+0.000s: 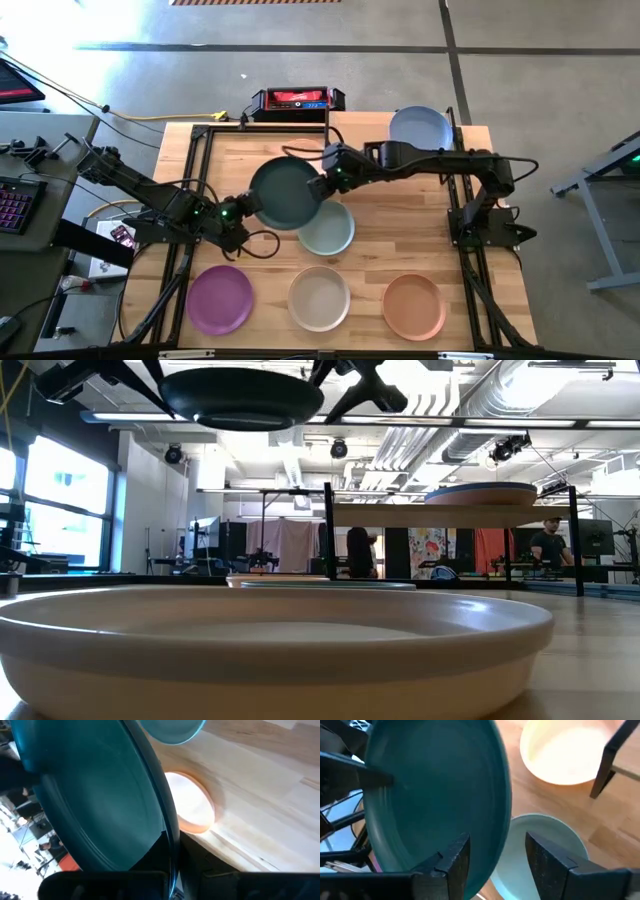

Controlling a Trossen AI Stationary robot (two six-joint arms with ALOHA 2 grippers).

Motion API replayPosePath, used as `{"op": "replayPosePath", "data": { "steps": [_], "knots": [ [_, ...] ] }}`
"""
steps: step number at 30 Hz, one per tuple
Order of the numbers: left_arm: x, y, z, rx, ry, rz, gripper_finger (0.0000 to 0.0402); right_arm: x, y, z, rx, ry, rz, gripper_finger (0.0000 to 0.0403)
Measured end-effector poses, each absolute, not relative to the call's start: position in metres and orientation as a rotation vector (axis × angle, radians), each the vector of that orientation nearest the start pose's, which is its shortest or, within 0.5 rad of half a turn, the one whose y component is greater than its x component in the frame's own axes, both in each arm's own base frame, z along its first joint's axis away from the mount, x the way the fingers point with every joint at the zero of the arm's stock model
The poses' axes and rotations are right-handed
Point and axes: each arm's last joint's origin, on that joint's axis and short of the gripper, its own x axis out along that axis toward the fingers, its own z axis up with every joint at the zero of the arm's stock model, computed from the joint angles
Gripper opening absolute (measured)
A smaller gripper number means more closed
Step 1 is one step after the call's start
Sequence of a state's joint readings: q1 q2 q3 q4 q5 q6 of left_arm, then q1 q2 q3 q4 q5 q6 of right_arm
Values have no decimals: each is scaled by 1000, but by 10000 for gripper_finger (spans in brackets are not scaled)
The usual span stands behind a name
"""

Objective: Place and stack plates onto a shelf
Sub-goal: Stack the green plate on top of the blue plate on the shelf

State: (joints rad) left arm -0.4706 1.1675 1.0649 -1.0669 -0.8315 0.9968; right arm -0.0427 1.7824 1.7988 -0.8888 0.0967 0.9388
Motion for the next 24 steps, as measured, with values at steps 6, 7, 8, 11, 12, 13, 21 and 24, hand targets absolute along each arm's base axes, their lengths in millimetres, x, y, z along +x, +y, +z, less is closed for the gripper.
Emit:
{"op": "replayPosePath", "data": {
  "steps": [6,7,8,11,12,13,21,24],
  "knots": [
    [190,-72,302,1609,1058,-163,5,381,-17,351,849,747,-533,122],
    [190,-73,302,1608,1058,-163,5,381,-17,351,850,746,-534,114],
    [190,-73,302,1607,1057,-165,5,381,-17,351,854,745,-535,105],
    [190,-73,302,1605,1057,-167,5,381,-17,351,867,742,-541,73],
    [190,-73,302,1605,1056,-167,5,381,-17,351,867,742,-540,61],
    [190,-73,302,1605,1056,-167,5,381,-17,351,867,741,-540,47],
    [190,-73,302,1580,1051,-153,24,381,-17,351,888,733,-554,14],
    [190,-73,302,1537,1048,-130,34,381,-17,351,888,735,-555,6]
  ]
}}
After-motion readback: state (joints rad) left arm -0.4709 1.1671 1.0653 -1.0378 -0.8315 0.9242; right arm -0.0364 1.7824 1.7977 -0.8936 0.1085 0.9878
